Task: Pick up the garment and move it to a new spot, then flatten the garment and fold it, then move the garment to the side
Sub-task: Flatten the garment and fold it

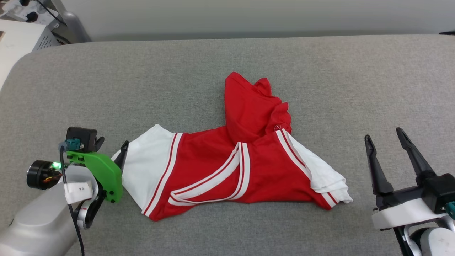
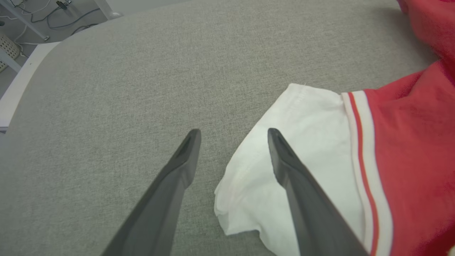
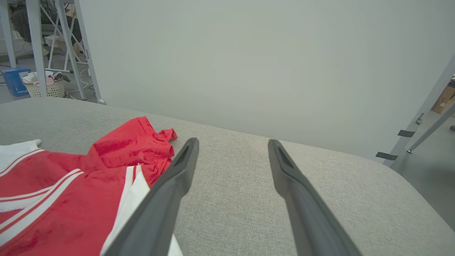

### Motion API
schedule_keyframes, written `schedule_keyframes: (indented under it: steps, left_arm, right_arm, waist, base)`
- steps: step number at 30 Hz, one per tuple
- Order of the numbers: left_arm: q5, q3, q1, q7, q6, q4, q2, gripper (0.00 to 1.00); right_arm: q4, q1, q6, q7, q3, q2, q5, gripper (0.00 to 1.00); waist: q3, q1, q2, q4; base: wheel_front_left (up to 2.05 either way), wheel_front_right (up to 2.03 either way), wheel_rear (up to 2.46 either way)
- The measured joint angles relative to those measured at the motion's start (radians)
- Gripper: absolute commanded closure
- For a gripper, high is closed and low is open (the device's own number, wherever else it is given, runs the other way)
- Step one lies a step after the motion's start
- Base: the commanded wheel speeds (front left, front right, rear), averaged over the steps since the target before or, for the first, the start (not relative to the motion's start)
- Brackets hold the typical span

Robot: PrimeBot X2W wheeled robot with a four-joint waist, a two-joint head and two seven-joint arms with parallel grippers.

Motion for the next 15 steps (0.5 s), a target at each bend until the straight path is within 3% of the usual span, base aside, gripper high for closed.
schedule_keyframes:
  steps: [6, 8, 15]
  left_arm:
    - [0.043, 0.088, 0.062, -0.105, 0.096, -0.059, -0.047, 0.0]
    - [0.125, 0.173, 0.09, -0.106, 0.143, -0.138, -0.061, 0.0]
    - [0.374, 0.45, 0.303, -0.106, 0.219, -0.363, -0.1, 0.0]
  right_arm:
    - [-0.043, -0.007, 0.0, 0.0, -0.021, -0.073, 0.007, 0.0]
    - [-0.064, -0.023, 0.0, 0.0, -0.027, -0.104, 0.015, 0.0]
    - [-0.113, -0.084, 0.0, 0.0, 0.02, -0.259, 0.067, 0.0]
  waist:
    - [-0.042, 0.0, 0.0, 0.029]
    - [-0.053, 0.0, 0.0, 0.043]
    - [-0.077, 0.0, 0.0, 0.079]
  base:
    - [0.0, 0.0, 0.0]
    - [0.0, 0.0, 0.0]
    - [0.0, 0.0, 0.0]
